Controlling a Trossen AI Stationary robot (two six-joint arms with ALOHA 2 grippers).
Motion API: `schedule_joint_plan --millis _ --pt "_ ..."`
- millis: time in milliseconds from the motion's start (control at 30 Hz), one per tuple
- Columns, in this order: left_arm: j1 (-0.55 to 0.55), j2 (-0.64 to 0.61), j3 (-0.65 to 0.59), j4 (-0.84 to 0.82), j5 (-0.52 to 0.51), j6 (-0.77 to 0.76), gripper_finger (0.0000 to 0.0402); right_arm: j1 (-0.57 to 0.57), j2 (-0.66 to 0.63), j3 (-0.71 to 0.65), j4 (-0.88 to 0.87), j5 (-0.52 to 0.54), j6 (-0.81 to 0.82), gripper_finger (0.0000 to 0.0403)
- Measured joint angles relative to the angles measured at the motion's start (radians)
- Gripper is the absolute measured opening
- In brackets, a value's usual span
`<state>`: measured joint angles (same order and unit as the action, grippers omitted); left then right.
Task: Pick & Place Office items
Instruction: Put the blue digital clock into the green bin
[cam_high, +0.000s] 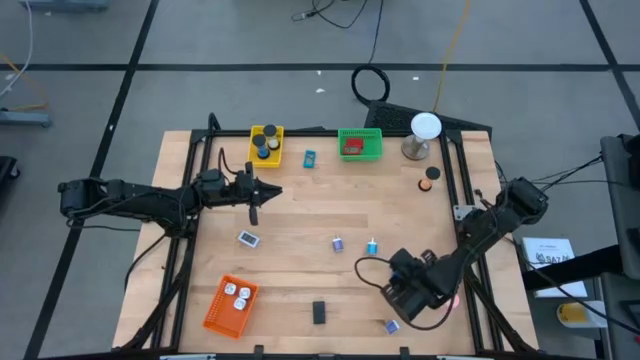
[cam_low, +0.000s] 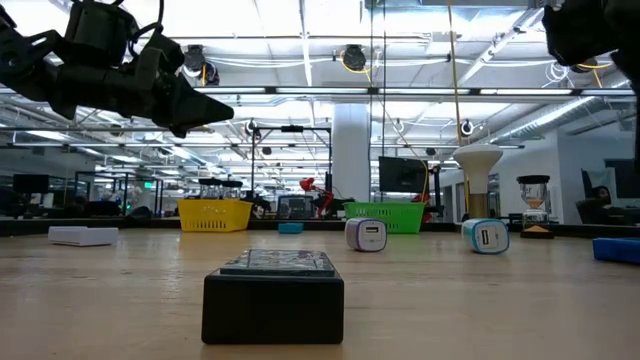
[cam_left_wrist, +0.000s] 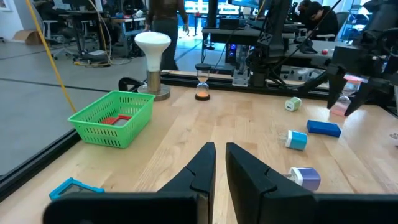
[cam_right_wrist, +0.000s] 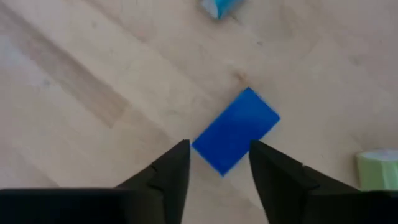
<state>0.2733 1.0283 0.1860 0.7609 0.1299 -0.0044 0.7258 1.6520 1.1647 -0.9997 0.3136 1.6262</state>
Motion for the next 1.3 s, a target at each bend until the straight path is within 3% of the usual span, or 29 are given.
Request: schedule_joint_plan --millis 200,500,667,933,1300 --pt "0.0 0.0 0.0 0.0 0.0 0.0 0.0042 -0.005 0.0 -0.088 0.023 -0.004 0.093 0.0218" --pt "0.0 0.0 0.0 0.0 0.0 0.0 0.0042 -0.029 -0.002 -0.212 0.277 -0.026 0.045 0.0251" --pt "0.0 0.0 0.0 0.0 0.0 0.0 0.0042 -0.037 -0.001 -0.233 0.273 -0.037 0.015 0.0236" --pt "0.0 0.0 0.0 0.0 0.0 0.0 0.0042 -0.075 -0.006 -0.233 0.264 -0.059 -0.116 0.0151" --pt "0.0 0.0 0.0 0.0 0.0 0.0 0.0042 -0.201 -0.099 -0.199 0.201 -0.073 -0.339 0.0164"
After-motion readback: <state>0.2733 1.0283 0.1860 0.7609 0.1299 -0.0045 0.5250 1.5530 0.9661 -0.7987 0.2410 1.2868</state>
